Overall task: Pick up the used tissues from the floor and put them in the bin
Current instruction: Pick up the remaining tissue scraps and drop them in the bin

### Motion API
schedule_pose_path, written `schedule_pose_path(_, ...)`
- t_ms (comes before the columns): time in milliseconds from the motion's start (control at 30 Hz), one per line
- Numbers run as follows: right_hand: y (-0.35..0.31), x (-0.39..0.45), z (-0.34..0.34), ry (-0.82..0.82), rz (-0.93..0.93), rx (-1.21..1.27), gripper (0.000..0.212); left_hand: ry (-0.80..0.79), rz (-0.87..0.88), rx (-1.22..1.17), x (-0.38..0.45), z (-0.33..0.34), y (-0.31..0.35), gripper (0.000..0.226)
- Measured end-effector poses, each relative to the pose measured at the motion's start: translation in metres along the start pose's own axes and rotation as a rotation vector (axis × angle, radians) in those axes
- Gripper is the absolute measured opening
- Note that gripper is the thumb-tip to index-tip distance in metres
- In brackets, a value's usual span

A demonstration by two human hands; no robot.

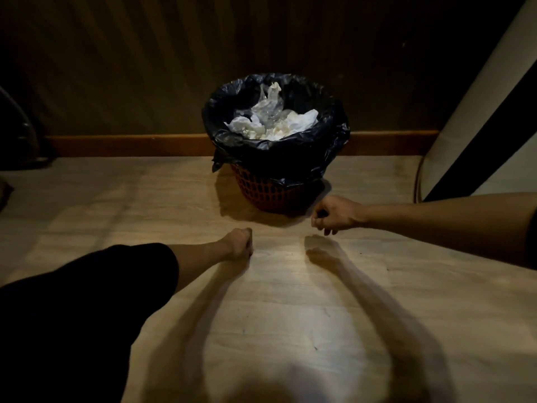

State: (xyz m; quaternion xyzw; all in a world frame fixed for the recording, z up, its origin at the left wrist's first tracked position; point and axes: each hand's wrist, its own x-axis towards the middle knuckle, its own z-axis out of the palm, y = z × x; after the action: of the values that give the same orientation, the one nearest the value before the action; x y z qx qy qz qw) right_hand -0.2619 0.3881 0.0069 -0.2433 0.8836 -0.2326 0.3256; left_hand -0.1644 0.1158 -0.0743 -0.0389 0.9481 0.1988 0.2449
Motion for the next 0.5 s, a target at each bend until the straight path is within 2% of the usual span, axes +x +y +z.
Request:
schedule_pose_path(67,-0.006,-0.002,-0.002,0.006,-0.019,-0.015,0.012,0.024,-0.001,-0.057,-0.01,-0.015,0.001,0.021)
schedule_pose_path(133,-0.015,-0.004,-0.003,0.003,-0.039,-0.037,0.012,0.058,-0.001,-0.094,-0.02,-0.029,0.0,0.007)
schedule_pose_path(267,-0.037,-0.007,0.003,-0.016,-0.076,-0.093,0.015,0.026,-0.039,-0.326,-0.043,-0.05,-0.001,0.017)
schedule_pose_path(500,-0.067,-0.013,0.011,-0.049,-0.18,-0.168,0.017,0.051,0.22,-0.47,-0.096,-0.121,0.037,0.017)
